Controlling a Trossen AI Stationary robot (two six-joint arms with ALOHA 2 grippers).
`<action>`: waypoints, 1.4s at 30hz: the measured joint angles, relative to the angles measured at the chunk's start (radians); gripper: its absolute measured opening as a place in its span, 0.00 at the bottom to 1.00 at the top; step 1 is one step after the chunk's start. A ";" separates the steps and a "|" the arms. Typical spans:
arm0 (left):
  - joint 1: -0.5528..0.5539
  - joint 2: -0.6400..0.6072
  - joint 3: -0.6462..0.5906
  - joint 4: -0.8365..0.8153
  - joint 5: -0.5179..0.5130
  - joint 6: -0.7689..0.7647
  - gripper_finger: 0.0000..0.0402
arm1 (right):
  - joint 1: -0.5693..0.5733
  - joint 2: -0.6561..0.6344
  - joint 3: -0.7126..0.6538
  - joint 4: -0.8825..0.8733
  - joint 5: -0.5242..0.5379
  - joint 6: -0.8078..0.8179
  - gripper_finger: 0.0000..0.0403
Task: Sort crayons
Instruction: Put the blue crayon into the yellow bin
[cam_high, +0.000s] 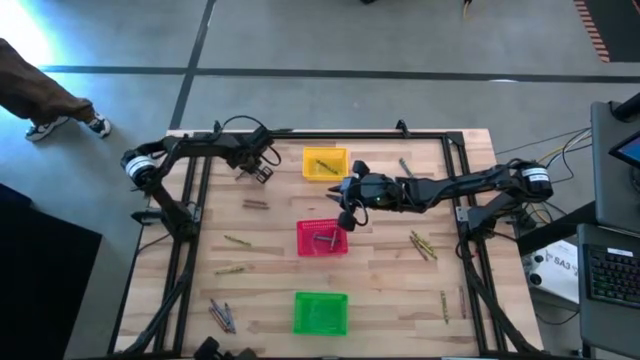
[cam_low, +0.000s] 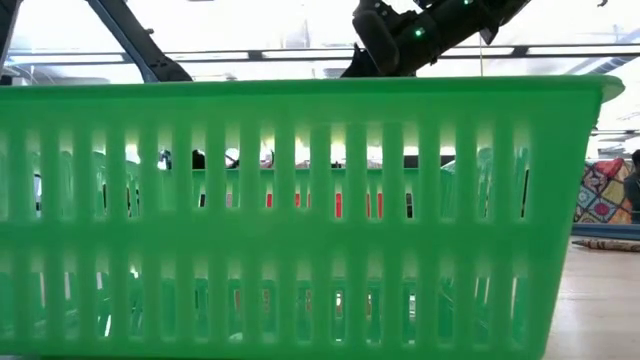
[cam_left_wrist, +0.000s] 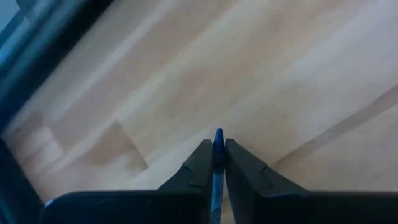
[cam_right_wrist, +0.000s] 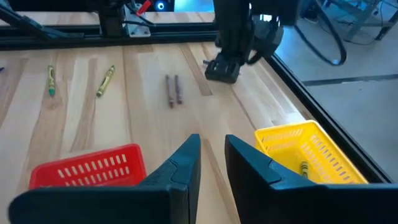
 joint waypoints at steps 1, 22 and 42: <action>-0.001 -0.016 0.001 0.010 -0.002 -0.008 0.02 | 0.000 -0.006 0.000 -0.011 0.000 -0.002 0.16; -0.415 -0.386 -0.228 0.745 0.128 -0.173 0.00 | -0.054 -0.053 -0.017 0.015 -0.021 0.008 0.42; -0.506 -0.147 -0.155 1.192 0.223 -0.191 0.00 | -0.155 0.120 -0.013 0.315 -0.166 0.089 0.58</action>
